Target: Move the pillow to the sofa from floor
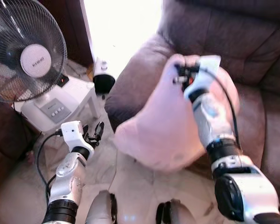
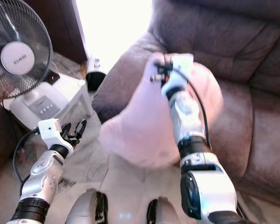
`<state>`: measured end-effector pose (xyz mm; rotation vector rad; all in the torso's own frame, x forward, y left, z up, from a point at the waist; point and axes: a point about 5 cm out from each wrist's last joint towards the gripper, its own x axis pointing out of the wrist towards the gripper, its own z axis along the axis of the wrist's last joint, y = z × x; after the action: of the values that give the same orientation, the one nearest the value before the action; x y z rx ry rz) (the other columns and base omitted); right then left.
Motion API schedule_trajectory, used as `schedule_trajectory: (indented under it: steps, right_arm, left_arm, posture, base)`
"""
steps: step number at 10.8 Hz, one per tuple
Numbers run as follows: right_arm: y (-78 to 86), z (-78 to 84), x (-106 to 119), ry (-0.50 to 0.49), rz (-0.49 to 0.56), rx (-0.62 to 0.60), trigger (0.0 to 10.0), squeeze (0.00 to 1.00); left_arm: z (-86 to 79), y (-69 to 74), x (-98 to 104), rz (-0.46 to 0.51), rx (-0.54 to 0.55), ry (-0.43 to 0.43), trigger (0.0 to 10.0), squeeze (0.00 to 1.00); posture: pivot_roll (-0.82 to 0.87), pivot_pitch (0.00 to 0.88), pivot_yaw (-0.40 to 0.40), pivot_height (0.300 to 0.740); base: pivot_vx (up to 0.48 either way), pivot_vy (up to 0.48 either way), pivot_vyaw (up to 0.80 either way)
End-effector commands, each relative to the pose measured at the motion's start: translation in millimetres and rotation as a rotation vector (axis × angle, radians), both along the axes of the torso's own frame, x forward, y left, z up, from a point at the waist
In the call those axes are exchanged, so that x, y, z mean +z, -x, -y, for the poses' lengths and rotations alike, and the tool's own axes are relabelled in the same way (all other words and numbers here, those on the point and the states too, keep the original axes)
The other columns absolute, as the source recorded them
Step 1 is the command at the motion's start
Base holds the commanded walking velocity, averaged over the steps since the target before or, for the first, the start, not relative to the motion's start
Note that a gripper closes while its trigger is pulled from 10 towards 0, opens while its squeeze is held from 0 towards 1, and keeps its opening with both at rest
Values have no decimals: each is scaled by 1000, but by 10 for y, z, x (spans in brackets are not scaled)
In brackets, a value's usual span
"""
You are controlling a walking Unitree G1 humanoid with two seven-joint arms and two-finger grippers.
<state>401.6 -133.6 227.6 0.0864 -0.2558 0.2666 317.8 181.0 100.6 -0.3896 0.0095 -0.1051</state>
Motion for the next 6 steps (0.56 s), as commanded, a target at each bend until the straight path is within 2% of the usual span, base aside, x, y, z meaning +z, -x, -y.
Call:
schedule_trajectory:
  steps: [1, 2, 3, 5, 6]
  right_arm:
    - [21, -43, 298, -30, 120, 17, 10000, 0]
    - [31, -48, 277, -37, 107, 20, 10000, 0]
    - [33, -49, 280, -40, 104, 22, 10000, 0]
    - [49, -65, 267, -43, 100, 27, 10000, 0]
    - [60, -74, 256, -45, 96, 30, 10000, 0]
  left_arm:
    - [0, 11, 13, -1, -20, 62, 10000, 1000]
    - [-3, 11, 34, 0, -46, 203, 10000, 1000]
    - [0, 10, 31, -2, -75, 263, 10000, 1000]
    - [61, 30, -24, -39, -205, 313, 10000, 1000]
    - [59, 36, -72, -68, -237, 295, 10000, 1000]
  posture:
    - [194, 112, -57, 704]
    - [190, 121, -56, 704]
    - [190, 131, -56, 704]
    - [185, 160, -48, 704]
    - [184, 167, -46, 704]
  base:
    - [0, 0, 0]
    - [0, 0, 0]
    - [0, 0, 0]
    - [0, 0, 0]
    - [0, 0, 0]
